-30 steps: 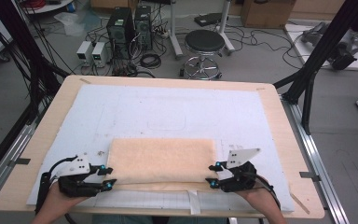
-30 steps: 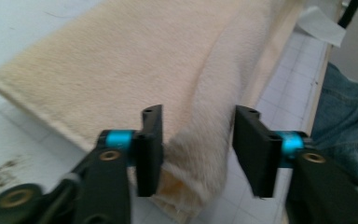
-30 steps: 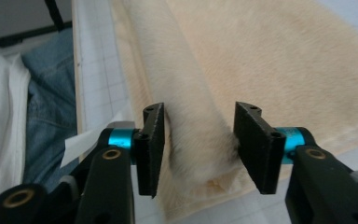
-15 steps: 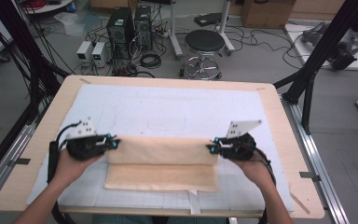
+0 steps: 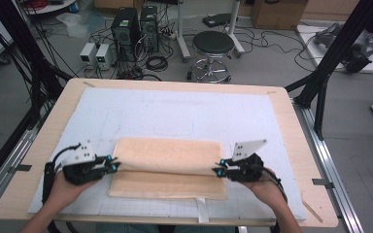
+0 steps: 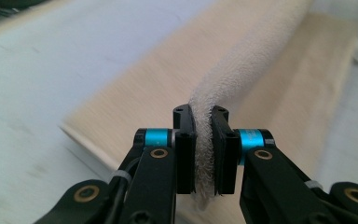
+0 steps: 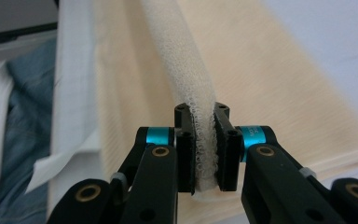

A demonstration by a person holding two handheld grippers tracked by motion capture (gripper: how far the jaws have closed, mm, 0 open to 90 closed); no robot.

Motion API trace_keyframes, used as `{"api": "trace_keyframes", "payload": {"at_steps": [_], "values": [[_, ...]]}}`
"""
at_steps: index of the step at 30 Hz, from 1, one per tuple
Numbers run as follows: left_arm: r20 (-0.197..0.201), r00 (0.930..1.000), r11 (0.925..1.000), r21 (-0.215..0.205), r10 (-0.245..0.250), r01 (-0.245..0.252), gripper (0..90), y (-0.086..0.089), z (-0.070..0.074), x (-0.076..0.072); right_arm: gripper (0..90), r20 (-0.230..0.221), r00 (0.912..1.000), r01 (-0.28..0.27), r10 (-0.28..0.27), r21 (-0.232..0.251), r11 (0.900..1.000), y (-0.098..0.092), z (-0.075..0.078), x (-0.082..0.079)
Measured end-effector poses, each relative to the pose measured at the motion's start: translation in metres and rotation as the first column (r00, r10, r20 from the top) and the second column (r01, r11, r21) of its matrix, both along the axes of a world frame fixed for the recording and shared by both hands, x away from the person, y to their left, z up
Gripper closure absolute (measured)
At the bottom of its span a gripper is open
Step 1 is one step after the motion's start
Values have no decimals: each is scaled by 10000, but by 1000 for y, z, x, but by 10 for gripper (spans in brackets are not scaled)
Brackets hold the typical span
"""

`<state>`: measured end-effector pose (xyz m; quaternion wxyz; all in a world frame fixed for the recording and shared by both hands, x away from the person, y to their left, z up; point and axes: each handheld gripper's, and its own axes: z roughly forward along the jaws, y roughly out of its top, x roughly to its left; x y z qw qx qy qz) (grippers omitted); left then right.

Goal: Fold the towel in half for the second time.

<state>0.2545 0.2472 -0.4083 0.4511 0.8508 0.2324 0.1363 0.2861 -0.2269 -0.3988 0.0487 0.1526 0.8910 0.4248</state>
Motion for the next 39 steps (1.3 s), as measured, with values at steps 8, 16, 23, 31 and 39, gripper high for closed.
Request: {"api": "trace_keyframes", "payload": {"at_steps": [8,16,23,31,39], "values": [[-681,9954,9969,363,-678,704,761,1,-17,-23,735,-512,9983,-280,273,-123,9995,-5,-26,-25],[-600,9940,9952,-413,-911,887,619,6,-4,-25,628,-668,9972,-289,338,739,9968,-6,-11,-24],[-1250,9876,9954,12,-953,962,817,-8,-18,-15,785,-1033,9941,-331,344,143,9993,4,-25,-16],[-1584,9792,9918,4,-1264,1281,684,-6,-25,-22,663,-1365,9897,-385,421,292,9988,0,-31,-24],[-1120,9893,9952,212,-930,960,852,-7,-22,-19,857,-655,9962,-599,580,-273,9978,5,-32,-27]]}}
